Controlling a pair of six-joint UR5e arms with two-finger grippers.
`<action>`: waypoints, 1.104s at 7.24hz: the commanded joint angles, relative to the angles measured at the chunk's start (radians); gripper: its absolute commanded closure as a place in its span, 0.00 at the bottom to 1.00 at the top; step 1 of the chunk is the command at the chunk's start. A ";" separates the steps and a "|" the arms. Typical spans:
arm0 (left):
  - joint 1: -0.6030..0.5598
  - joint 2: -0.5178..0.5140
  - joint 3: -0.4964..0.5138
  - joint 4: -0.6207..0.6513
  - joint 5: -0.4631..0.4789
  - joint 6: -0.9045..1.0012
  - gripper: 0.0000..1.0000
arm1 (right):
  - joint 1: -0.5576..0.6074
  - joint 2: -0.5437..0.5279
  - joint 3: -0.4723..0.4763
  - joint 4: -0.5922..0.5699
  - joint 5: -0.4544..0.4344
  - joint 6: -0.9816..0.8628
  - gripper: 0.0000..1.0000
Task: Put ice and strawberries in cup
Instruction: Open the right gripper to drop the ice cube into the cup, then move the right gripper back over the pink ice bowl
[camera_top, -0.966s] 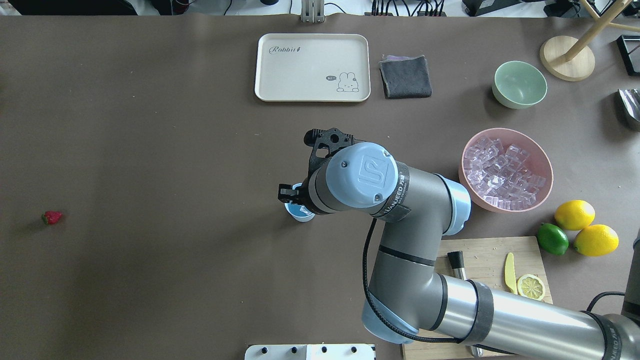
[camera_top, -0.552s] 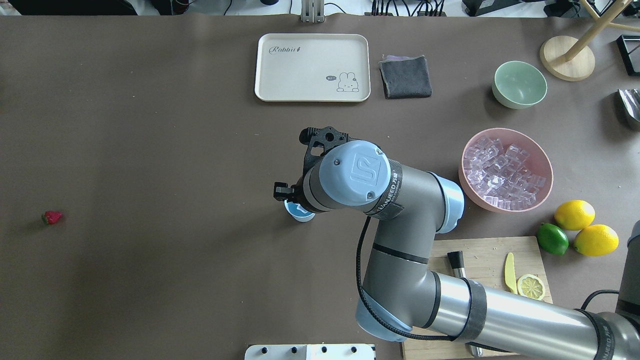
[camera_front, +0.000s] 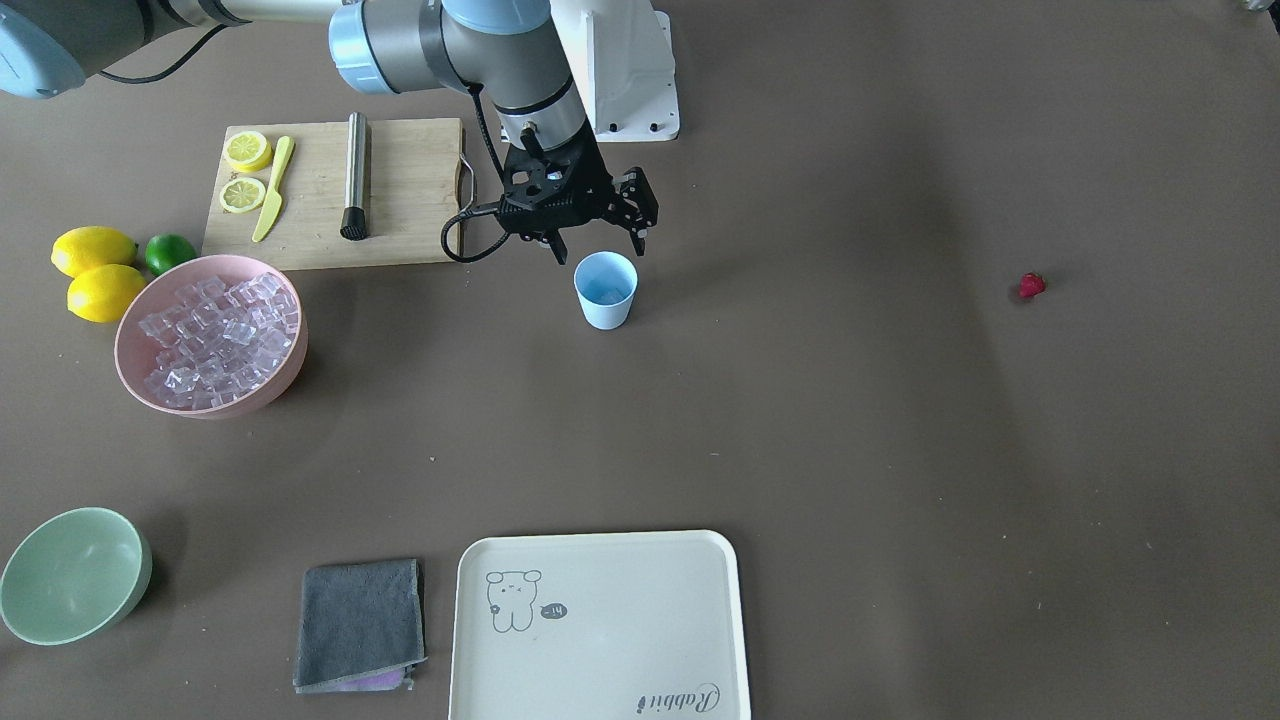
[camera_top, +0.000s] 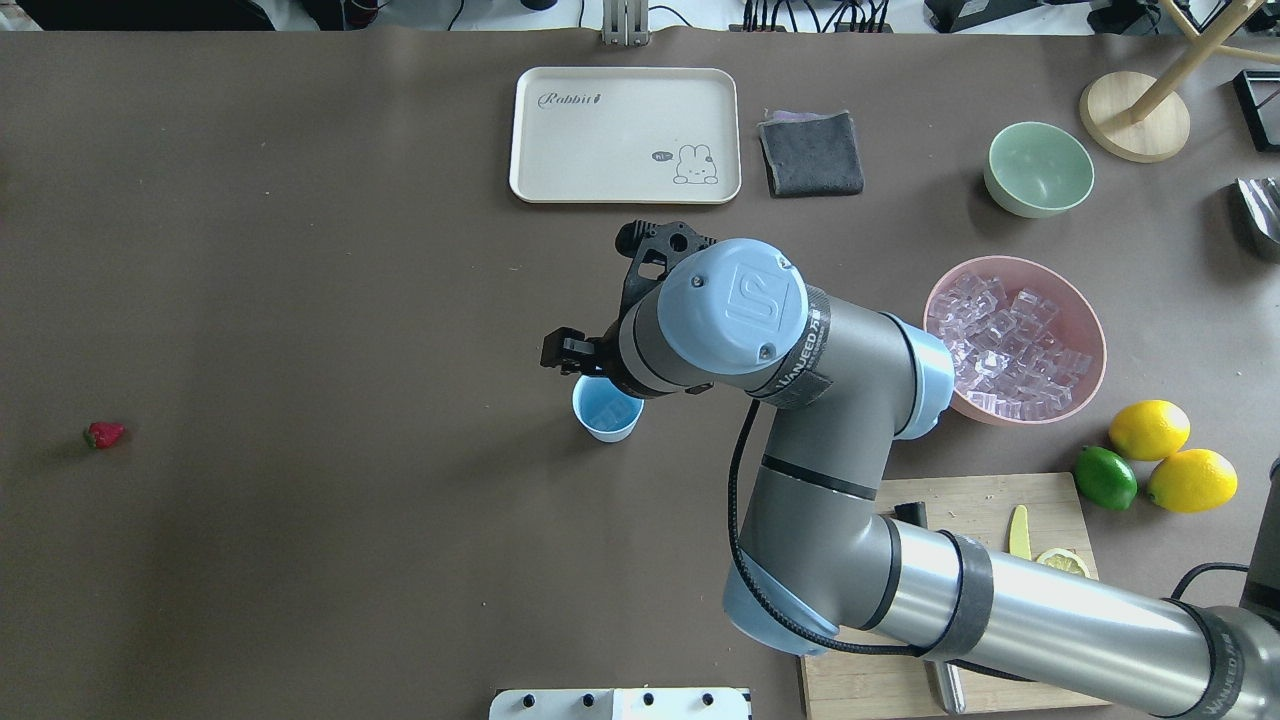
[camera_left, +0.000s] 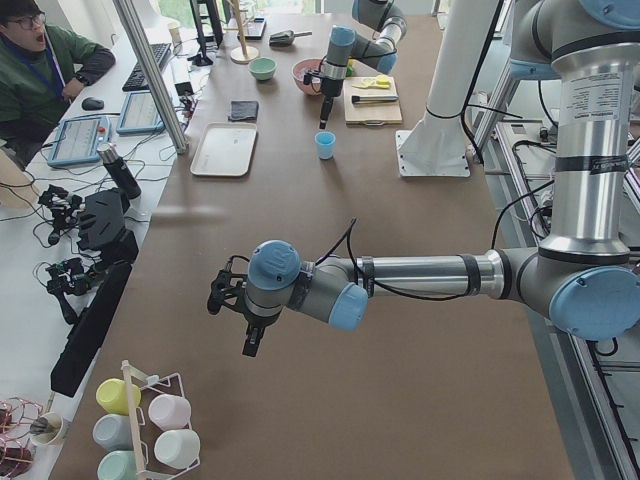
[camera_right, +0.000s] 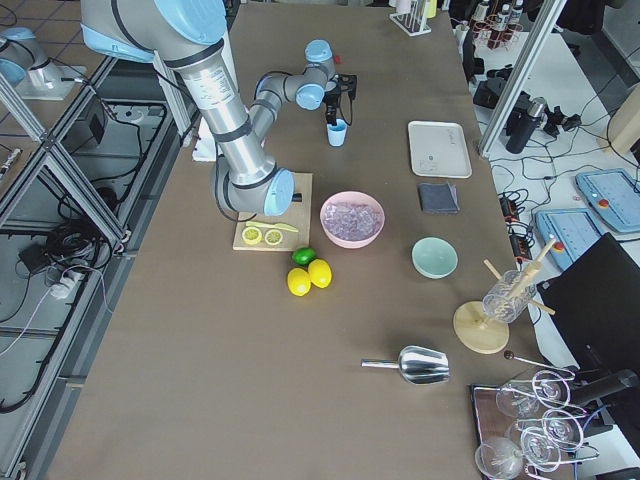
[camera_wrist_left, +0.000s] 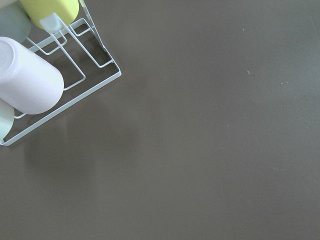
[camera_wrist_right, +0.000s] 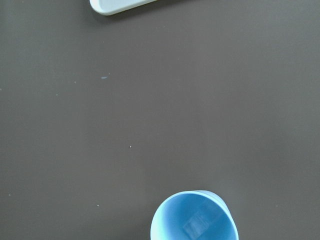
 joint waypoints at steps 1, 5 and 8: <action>0.000 0.000 -0.008 -0.001 -0.001 -0.001 0.02 | 0.144 -0.052 0.069 -0.080 0.169 -0.024 0.00; 0.000 -0.001 -0.017 -0.001 -0.001 -0.001 0.02 | 0.263 -0.273 0.169 -0.079 0.242 -0.262 0.00; 0.001 -0.004 -0.017 -0.001 -0.001 -0.002 0.02 | 0.332 -0.433 0.217 -0.068 0.291 -0.440 0.00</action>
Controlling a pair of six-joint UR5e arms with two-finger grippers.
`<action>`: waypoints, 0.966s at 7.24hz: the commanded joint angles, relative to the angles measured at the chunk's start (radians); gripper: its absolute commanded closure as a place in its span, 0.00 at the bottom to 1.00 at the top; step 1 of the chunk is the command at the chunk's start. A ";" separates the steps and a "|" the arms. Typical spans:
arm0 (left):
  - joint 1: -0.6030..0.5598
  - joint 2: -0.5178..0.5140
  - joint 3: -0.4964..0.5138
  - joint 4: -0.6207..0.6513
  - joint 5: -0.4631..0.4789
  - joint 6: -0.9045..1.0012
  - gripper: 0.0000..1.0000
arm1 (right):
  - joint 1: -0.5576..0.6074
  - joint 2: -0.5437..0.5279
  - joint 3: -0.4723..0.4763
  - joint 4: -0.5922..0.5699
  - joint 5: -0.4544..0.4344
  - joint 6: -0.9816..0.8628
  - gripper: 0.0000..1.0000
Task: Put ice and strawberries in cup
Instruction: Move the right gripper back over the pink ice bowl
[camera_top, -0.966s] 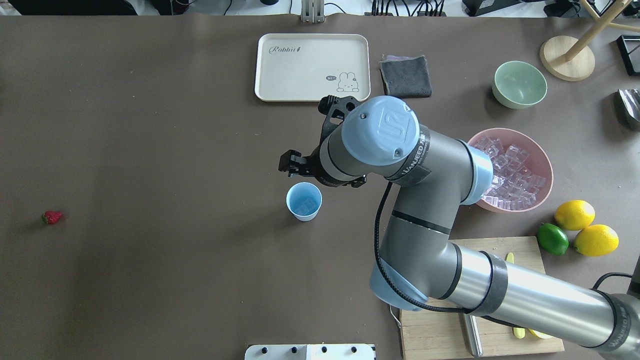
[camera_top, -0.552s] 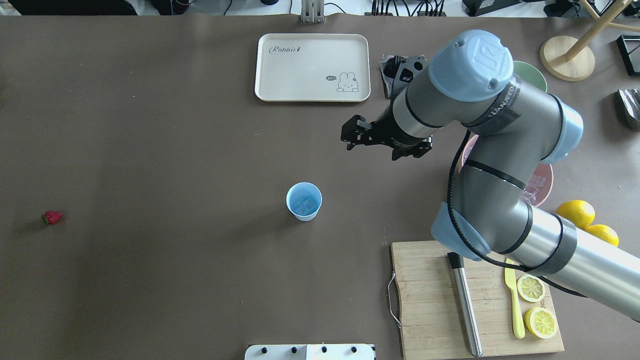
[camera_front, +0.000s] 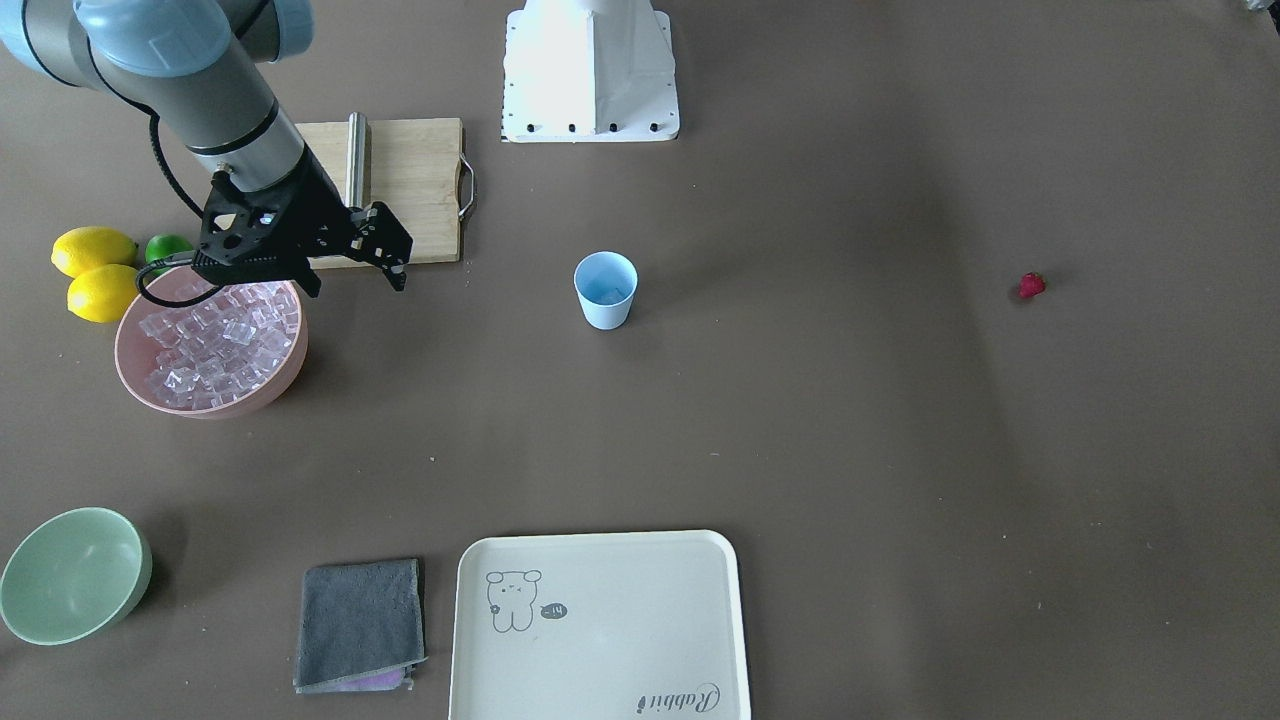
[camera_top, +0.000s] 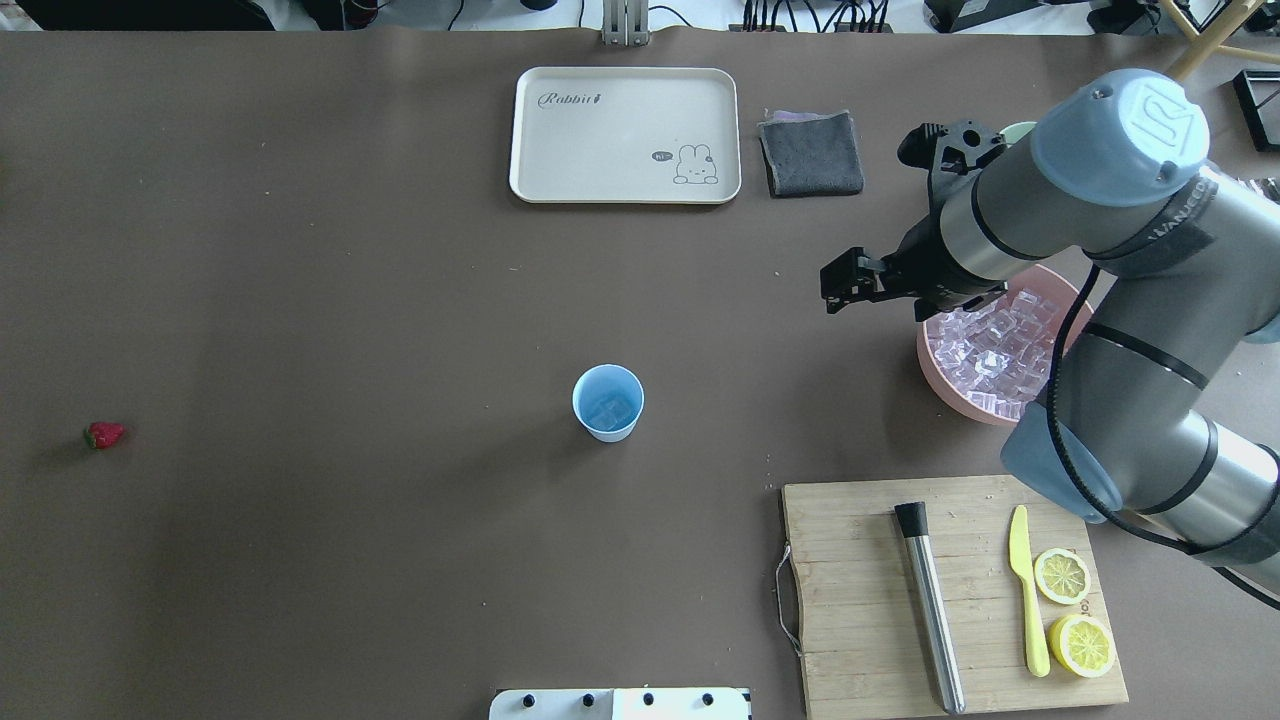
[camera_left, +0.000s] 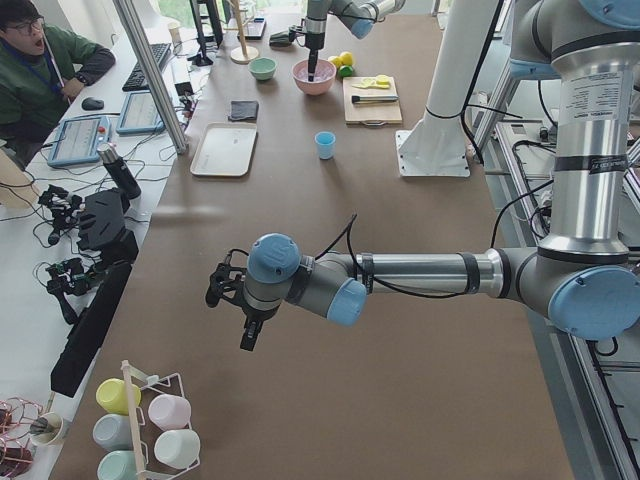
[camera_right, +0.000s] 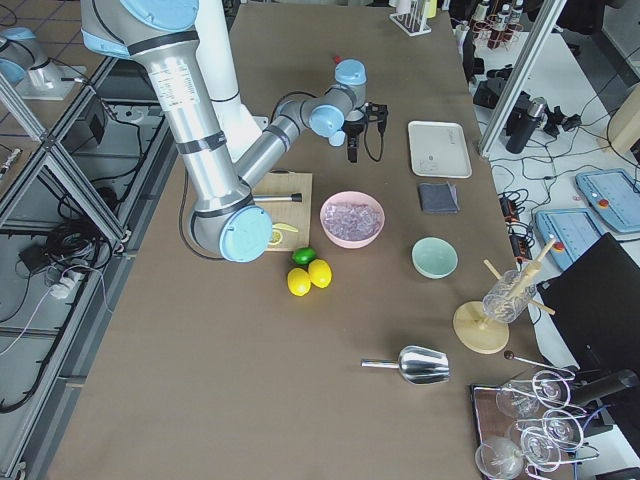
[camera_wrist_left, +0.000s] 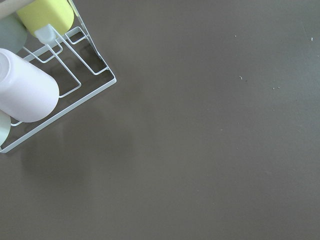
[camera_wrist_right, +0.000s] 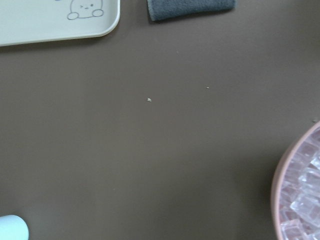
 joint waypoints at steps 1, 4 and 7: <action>0.000 -0.001 0.000 0.000 0.000 -0.001 0.02 | 0.063 -0.095 0.013 0.004 0.035 -0.138 0.00; 0.000 0.001 0.003 0.000 0.002 -0.002 0.02 | 0.083 -0.193 0.026 0.007 0.027 -0.107 0.00; 0.000 0.001 0.001 0.000 0.002 -0.002 0.02 | 0.130 -0.210 -0.008 0.009 0.017 0.190 0.01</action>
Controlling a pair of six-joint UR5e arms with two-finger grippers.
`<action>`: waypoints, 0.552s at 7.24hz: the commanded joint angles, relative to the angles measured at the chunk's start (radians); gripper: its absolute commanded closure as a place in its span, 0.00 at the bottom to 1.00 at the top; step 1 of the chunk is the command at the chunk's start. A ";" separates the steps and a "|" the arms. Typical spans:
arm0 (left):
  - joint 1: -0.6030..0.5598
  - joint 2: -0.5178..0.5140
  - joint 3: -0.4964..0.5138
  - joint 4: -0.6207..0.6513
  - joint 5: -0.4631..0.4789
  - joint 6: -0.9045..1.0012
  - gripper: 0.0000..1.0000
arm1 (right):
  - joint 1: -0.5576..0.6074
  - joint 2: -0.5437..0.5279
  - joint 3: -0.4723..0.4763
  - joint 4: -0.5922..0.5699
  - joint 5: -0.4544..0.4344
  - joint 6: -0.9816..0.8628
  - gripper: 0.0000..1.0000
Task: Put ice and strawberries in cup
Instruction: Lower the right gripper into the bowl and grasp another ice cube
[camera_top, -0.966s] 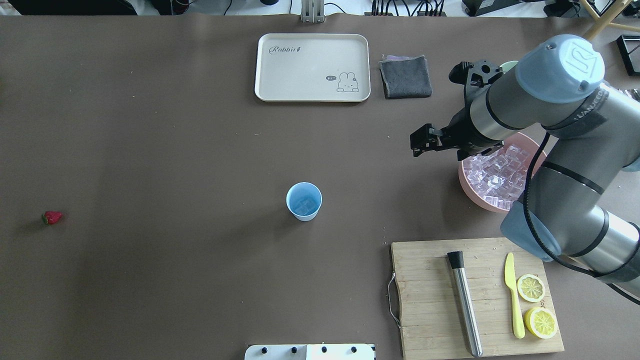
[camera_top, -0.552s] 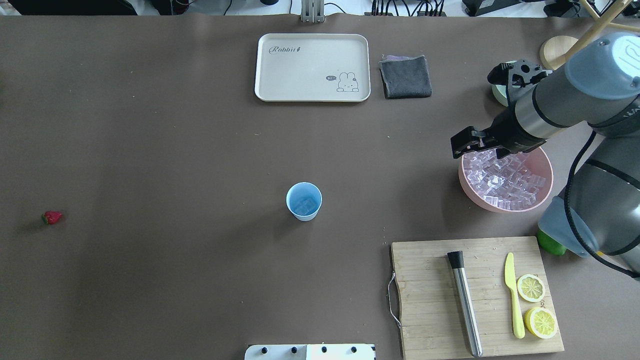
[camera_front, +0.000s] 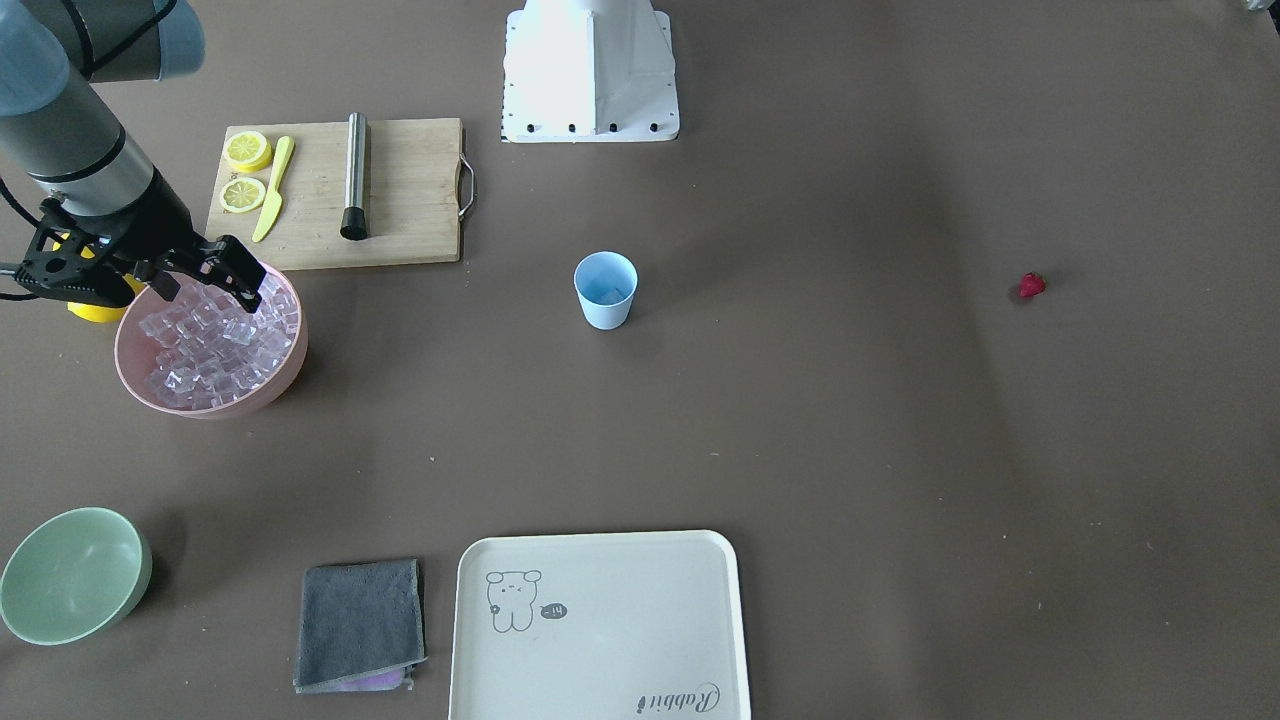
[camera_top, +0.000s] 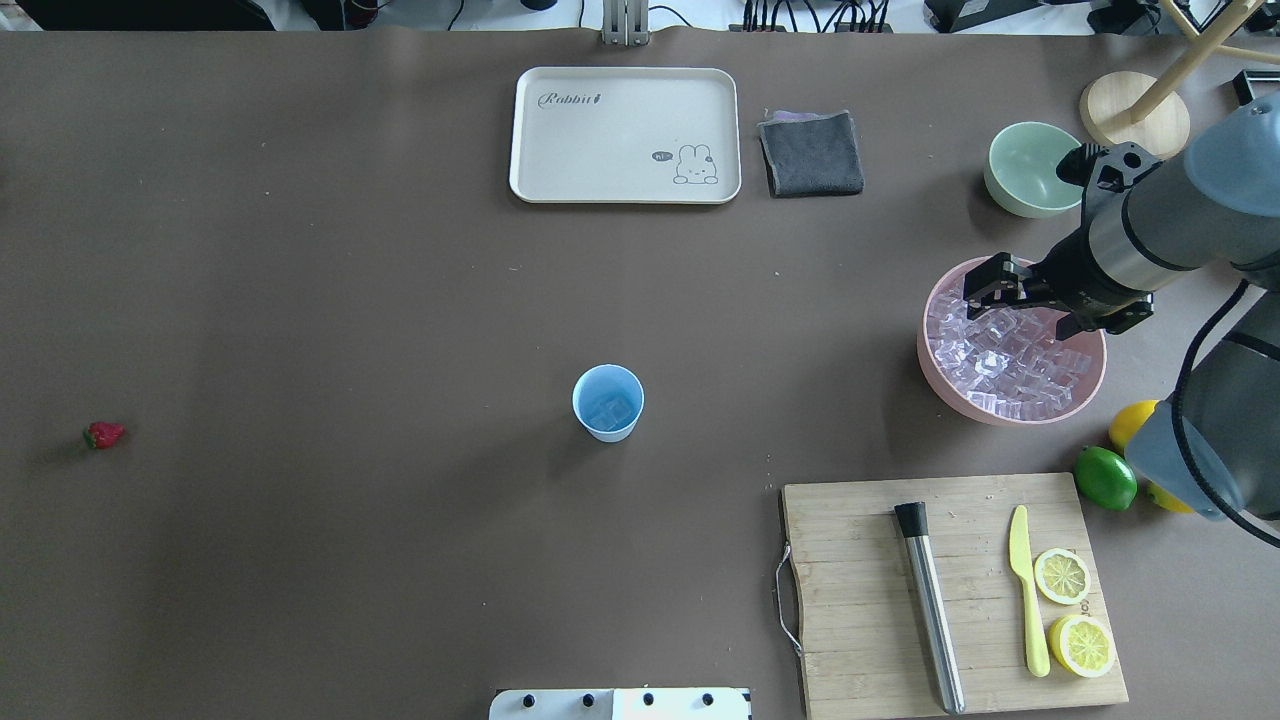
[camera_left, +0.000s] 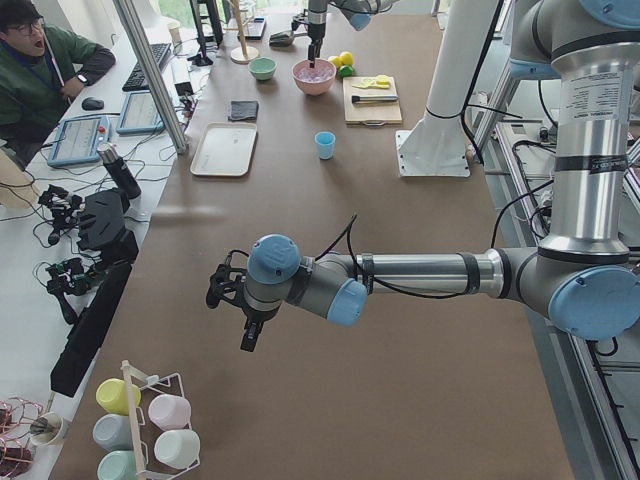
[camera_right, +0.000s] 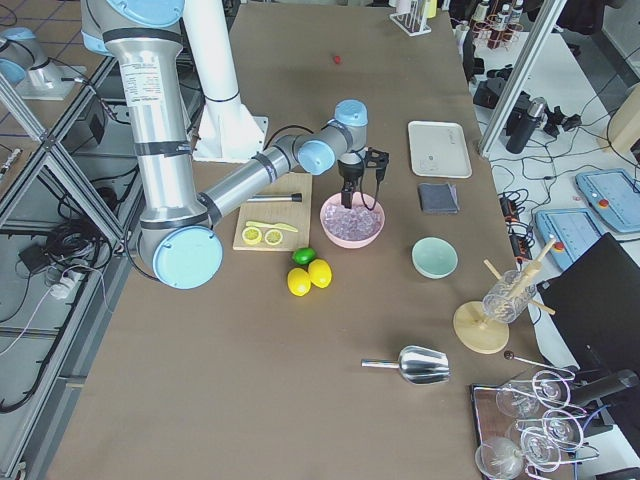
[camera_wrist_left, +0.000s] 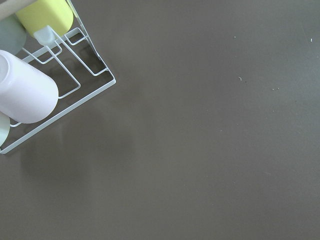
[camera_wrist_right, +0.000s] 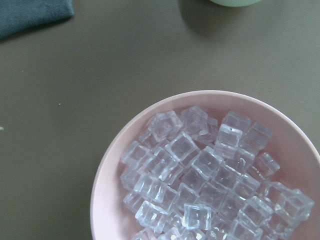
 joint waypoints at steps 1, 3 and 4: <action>0.000 -0.002 -0.004 -0.002 0.000 -0.002 0.02 | 0.021 -0.002 -0.020 0.002 -0.028 0.208 0.16; 0.000 -0.013 -0.010 0.000 0.000 -0.005 0.02 | 0.016 0.011 -0.045 0.002 -0.059 0.246 0.29; 0.000 -0.013 -0.015 0.000 0.000 -0.006 0.02 | 0.001 0.013 -0.042 0.003 -0.061 0.313 0.28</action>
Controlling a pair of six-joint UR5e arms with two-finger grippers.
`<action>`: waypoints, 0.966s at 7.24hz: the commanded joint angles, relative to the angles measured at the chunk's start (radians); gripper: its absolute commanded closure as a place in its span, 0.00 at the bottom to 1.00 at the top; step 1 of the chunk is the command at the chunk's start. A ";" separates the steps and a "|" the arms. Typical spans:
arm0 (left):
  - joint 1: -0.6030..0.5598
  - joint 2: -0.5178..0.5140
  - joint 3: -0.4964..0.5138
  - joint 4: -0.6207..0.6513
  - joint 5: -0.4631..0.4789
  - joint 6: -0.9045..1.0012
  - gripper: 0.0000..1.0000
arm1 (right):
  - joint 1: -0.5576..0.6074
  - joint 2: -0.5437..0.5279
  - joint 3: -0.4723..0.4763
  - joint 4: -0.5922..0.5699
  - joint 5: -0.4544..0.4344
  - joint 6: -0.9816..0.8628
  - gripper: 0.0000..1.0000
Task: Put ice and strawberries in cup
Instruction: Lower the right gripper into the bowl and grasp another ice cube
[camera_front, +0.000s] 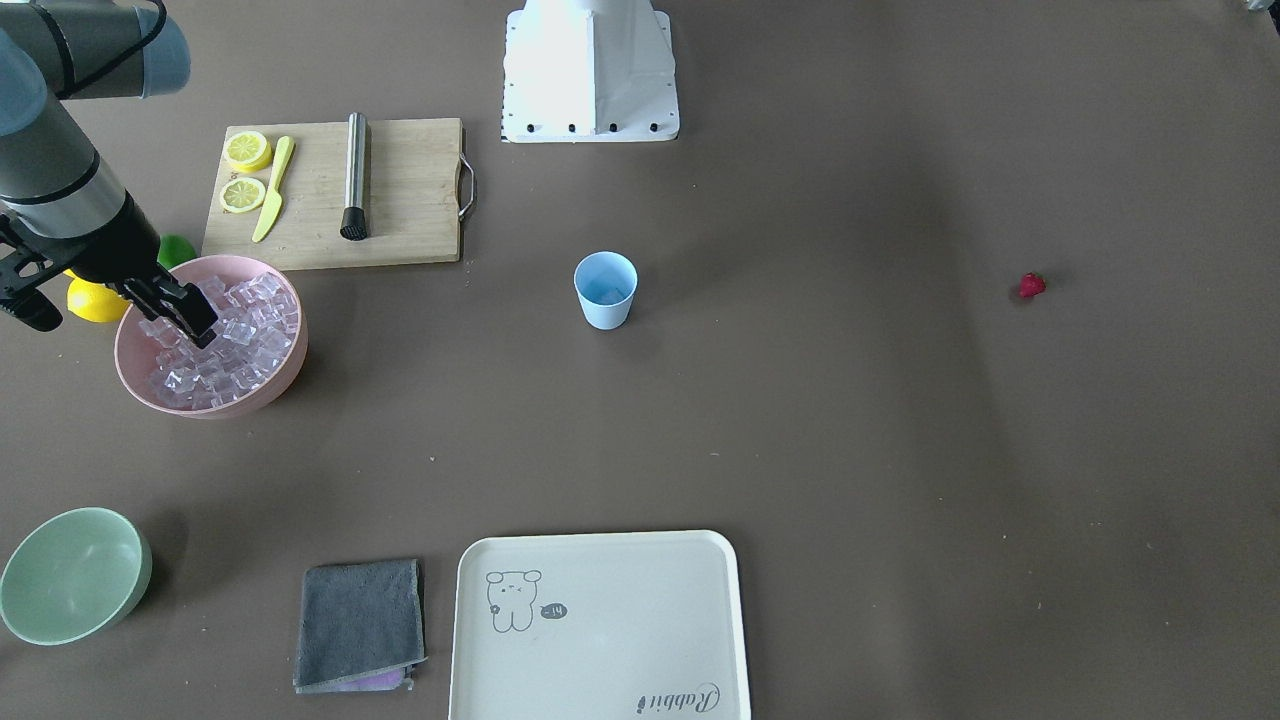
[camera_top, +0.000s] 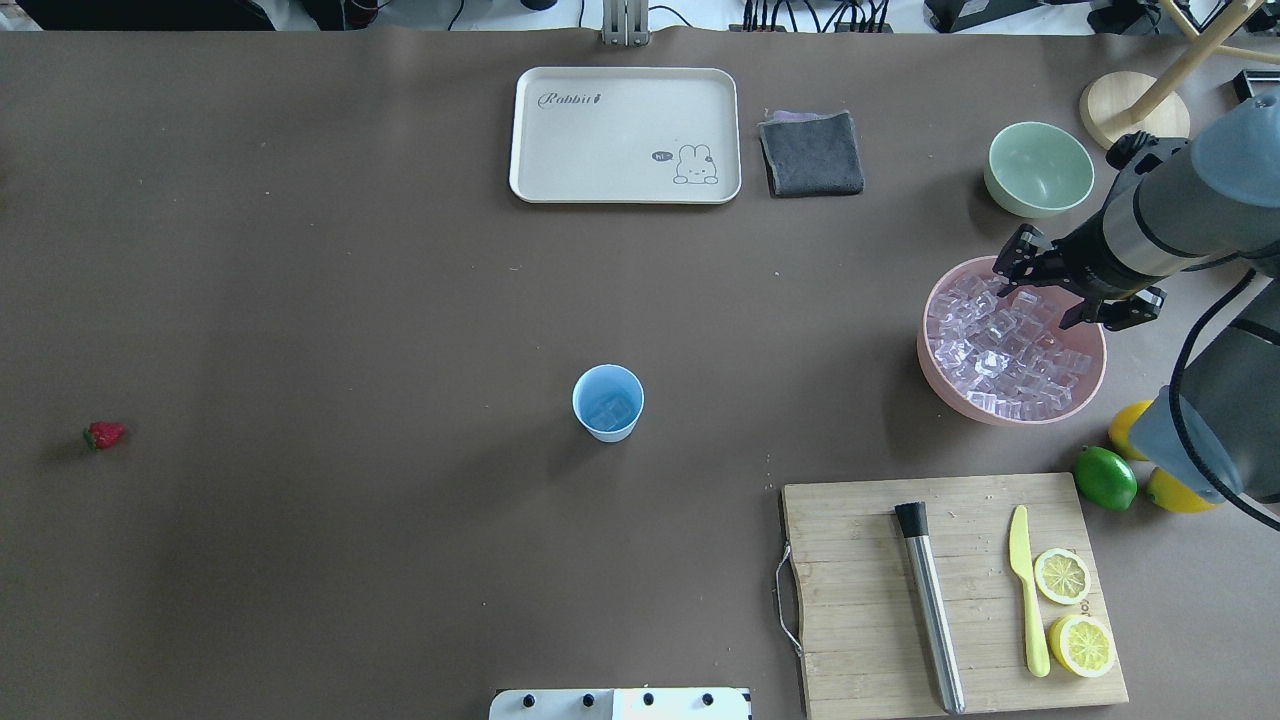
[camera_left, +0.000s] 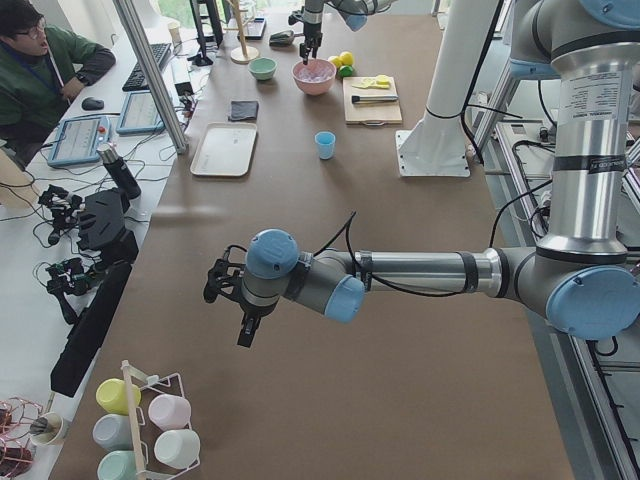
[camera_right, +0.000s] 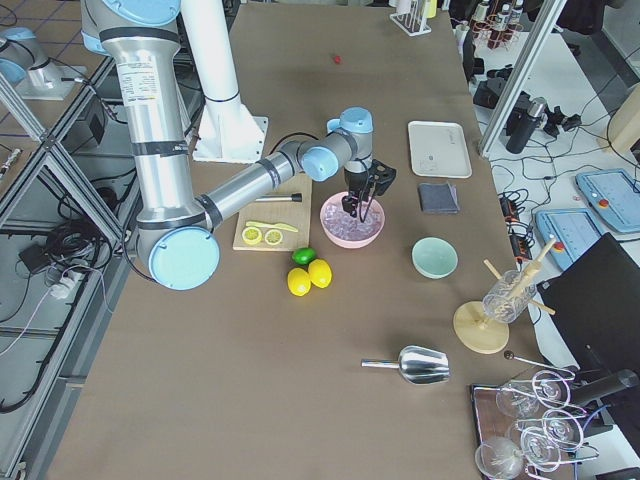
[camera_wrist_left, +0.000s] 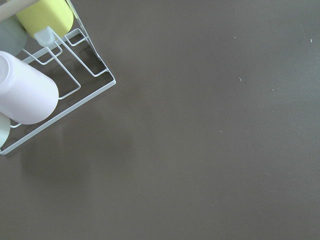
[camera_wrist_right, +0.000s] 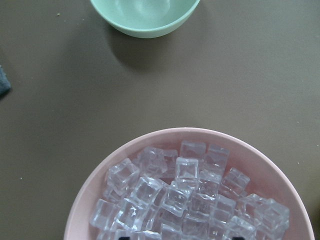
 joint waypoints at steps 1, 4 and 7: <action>0.000 -0.002 -0.009 0.000 0.000 -0.002 0.02 | -0.018 0.016 -0.003 0.000 -0.006 0.091 0.29; 0.000 -0.005 -0.033 0.000 0.000 -0.002 0.02 | -0.085 0.036 -0.025 0.000 -0.006 0.195 0.32; 0.000 -0.005 -0.060 0.000 0.000 0.000 0.02 | -0.093 0.023 -0.034 -0.002 -0.005 0.218 0.38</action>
